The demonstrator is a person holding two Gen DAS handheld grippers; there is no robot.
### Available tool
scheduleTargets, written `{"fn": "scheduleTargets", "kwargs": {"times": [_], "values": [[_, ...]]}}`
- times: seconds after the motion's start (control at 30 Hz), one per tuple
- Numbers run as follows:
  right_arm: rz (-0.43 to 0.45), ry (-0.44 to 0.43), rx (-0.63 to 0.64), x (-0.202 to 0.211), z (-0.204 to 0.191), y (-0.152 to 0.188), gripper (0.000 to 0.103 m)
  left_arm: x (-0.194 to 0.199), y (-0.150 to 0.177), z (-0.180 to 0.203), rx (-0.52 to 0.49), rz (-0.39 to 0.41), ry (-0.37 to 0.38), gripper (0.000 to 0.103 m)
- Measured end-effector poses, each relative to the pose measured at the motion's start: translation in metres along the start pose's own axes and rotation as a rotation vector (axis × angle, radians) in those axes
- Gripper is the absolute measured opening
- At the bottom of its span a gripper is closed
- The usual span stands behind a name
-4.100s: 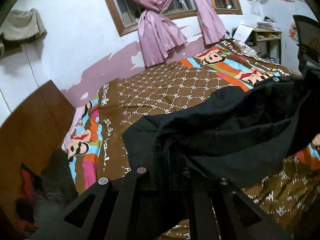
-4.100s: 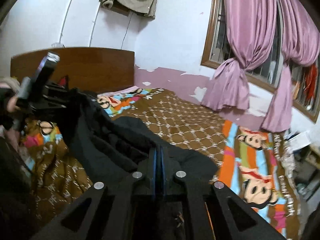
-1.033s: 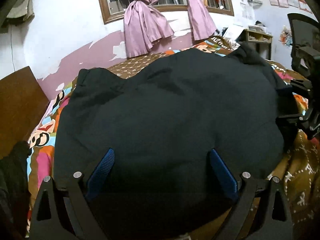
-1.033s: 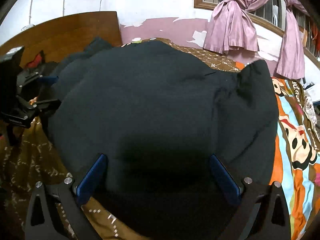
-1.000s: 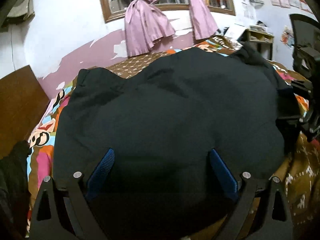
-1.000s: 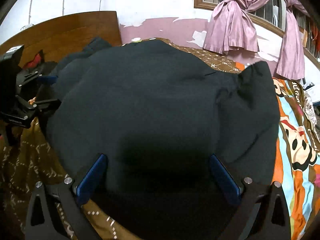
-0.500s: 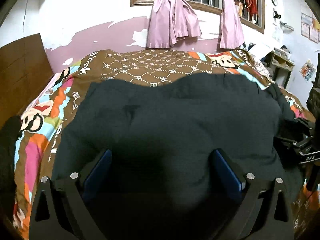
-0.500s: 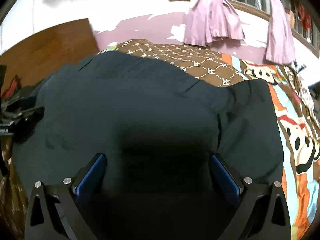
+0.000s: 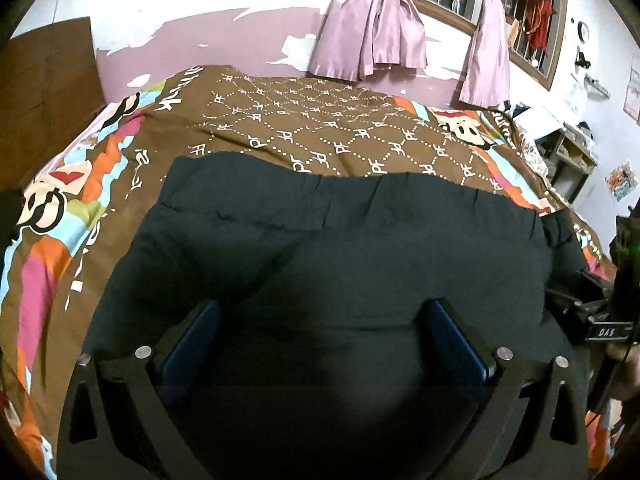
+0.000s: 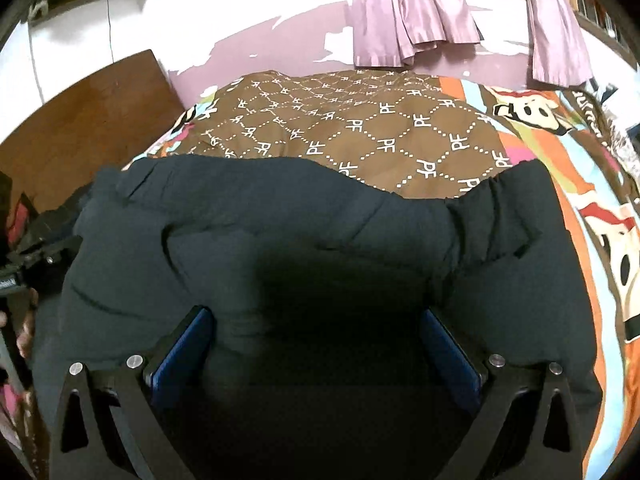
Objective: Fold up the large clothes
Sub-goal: 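Press both open grippers onto the laid black jacket to flatten it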
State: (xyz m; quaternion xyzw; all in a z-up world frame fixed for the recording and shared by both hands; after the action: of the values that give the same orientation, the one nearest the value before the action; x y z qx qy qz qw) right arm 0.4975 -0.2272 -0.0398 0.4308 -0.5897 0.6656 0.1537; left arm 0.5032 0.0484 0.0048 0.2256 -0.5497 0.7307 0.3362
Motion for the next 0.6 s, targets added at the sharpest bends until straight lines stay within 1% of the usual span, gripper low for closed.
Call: {"fn": "scheduleTargets", "kwargs": {"times": [0.1,0.3,0.6], "values": [[-0.004,-0.006,0.0,-0.003,0.001,0.001,0.103,-0.005,0.003,0.004,-0.011,-0.002,-0.013,0.102],[-0.014,-0.013,-0.009,-0.012,0.004,0.0,0.103,-0.014,0.0,-0.001,0.003,-0.015,0.007,0.102],[-0.019,-0.039,-0.025,-0.016,0.005,0.004,0.103,-0.016,0.006,-0.002,0.001,0.004,0.014,0.102]]}}
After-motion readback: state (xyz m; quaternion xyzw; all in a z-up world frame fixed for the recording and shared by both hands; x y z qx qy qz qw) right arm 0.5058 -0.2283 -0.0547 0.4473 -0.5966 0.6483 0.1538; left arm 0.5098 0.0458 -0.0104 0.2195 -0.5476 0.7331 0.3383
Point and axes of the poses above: each gripper's, at about its wrist camera, not at the fingertips, and x roughly against the way its jaws point, z to its right, y to its underside, the point moved 2 cm from there along -x, roughly the way its jaws point, and after that the axes turned 15 degrees about x, right-handed, at the moved point
